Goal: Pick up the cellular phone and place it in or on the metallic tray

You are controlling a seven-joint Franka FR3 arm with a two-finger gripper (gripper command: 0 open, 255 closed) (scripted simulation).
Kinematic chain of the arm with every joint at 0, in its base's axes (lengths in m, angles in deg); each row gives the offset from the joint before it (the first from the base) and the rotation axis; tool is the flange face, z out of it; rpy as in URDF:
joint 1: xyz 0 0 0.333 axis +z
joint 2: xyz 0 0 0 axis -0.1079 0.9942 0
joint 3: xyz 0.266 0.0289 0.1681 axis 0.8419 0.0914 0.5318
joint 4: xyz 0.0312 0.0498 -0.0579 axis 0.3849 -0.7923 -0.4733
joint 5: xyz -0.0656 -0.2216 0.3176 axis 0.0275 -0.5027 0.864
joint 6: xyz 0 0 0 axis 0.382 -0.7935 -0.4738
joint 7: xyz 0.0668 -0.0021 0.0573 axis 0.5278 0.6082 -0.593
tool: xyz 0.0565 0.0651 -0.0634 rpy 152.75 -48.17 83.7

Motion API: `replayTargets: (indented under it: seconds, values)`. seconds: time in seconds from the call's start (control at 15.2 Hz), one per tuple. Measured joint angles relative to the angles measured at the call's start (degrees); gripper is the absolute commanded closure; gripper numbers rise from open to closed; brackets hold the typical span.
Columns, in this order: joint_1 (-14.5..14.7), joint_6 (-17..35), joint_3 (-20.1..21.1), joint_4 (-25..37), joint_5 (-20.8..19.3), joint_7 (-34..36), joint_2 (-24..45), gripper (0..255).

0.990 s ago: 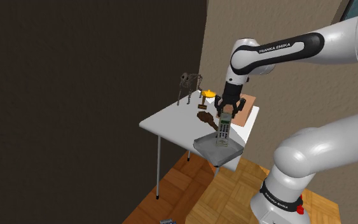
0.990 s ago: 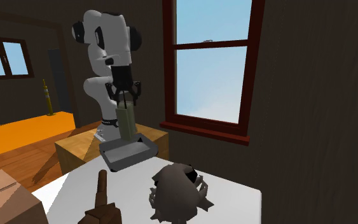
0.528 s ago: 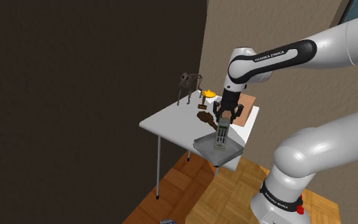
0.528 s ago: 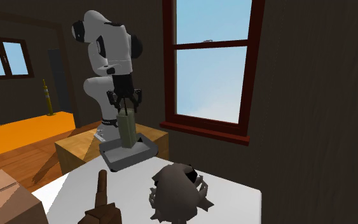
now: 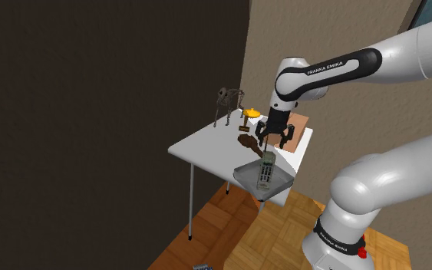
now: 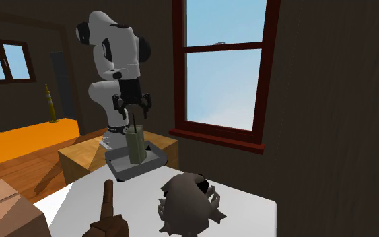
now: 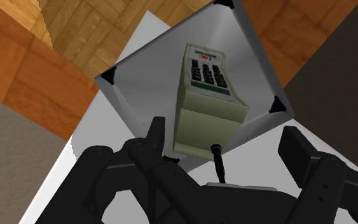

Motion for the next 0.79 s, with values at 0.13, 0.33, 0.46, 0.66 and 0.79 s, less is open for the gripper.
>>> replayTargets:
  seconds: [0.13,0.33,0.46,0.66,0.79]
  values:
    - [0.0,0.0,0.0,0.0,0.0,0.0,0.0,0]
    - [0.03,-1.15,0.11,0.82,0.03,0.14,-0.4,0]
    - [-0.12,-4.45,0.02,3.51,-0.1,0.05,-1.04,0]
    - [-0.19,-7.54,0.03,5.84,-0.17,0.05,-1.77,0]
    - [-0.17,-7.94,0.06,6.18,-0.15,0.1,-1.79,0]
